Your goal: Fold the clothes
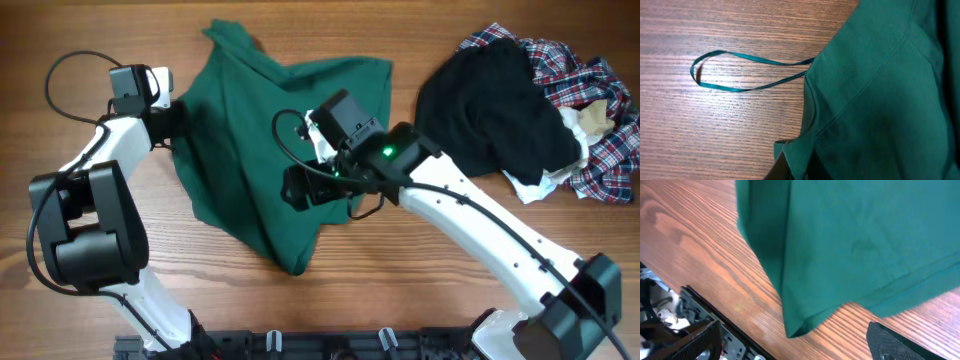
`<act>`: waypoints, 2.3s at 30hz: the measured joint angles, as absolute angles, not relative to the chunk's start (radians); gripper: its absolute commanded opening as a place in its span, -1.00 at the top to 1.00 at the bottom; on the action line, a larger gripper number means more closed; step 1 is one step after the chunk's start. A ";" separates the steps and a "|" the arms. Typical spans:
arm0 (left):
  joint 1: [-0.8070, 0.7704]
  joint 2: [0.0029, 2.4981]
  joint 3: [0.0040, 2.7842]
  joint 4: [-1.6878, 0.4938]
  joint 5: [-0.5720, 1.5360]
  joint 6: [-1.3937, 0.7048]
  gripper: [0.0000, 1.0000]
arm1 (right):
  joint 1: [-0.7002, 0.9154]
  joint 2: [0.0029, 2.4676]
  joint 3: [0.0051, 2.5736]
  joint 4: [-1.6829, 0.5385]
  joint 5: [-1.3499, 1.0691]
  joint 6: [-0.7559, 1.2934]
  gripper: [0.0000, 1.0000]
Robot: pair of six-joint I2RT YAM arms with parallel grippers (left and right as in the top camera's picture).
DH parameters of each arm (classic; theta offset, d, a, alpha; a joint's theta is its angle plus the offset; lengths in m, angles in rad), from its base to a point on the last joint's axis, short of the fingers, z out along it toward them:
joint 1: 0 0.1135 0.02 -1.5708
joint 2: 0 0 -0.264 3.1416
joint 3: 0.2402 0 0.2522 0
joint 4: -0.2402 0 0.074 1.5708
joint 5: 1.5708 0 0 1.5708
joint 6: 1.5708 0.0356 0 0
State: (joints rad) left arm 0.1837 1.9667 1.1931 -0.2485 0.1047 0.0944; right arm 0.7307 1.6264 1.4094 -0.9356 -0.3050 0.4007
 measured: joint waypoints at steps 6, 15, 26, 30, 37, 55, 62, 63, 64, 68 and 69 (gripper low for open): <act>0.184 1.928 1.193 -0.250 0.105 -0.029 0.92 | 0.770 1.633 1.390 -0.926 -0.292 0.336 -0.72; 0.184 1.626 1.225 -0.237 0.106 -0.117 0.92 | 1.005 1.654 1.390 -0.833 -0.265 0.287 -0.30; 0.184 1.595 1.226 -0.246 0.110 -0.130 0.92 | 1.075 1.868 1.388 -0.808 -0.167 0.768 -0.23; 0.184 1.595 1.226 -0.246 0.110 -0.134 0.92 | 1.094 1.913 1.382 -0.804 -0.151 0.868 -0.23; 0.184 1.595 1.226 -0.255 0.110 -0.134 0.92 | 1.125 1.913 1.321 -0.683 -0.120 0.981 -0.22; 0.184 1.595 1.226 -0.288 0.109 -0.134 0.92 | 1.128 1.919 1.238 -0.434 -0.024 1.002 0.31; 0.184 1.595 1.226 -0.306 0.109 -0.134 0.92 | 1.130 1.994 1.234 -0.424 -0.025 0.979 0.91; 0.184 1.595 1.226 -0.309 0.110 -0.134 0.92 | 1.130 1.994 1.234 -0.423 -0.025 0.963 0.91; 0.184 1.595 1.226 -0.310 0.109 -0.134 0.92 | 1.129 1.993 1.234 -0.420 -0.025 0.932 0.92; 0.184 1.595 1.226 -0.314 0.110 -0.134 0.92 | 1.090 1.950 1.234 -0.469 -0.034 0.827 0.91; 0.184 1.595 1.226 -0.314 0.109 -0.134 0.92 | 1.072 1.921 1.234 -0.485 -0.034 0.806 0.91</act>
State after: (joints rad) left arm 0.1837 1.5948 1.2259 -0.3138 0.1093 -0.1337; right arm 1.0721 1.9209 1.2339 -0.4854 -0.0341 0.8062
